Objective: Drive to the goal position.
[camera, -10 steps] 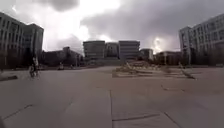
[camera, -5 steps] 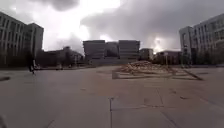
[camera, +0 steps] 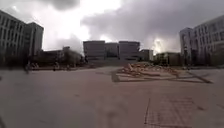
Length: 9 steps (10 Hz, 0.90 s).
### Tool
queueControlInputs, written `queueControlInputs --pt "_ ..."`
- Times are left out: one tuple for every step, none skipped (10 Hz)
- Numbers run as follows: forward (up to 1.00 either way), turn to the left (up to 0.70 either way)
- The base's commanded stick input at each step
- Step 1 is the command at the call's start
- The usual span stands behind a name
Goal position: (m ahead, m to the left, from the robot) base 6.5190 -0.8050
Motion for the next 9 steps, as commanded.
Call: queueControlInputs --pt "1.0 0.0" --pt "1.0 0.0" --pt "1.0 0.0" --pt "1.0 0.0" --pt "1.0 0.0" --pt "1.0 0.0" --pt "1.0 0.0" --pt "1.0 0.0" --pt "1.0 0.0"
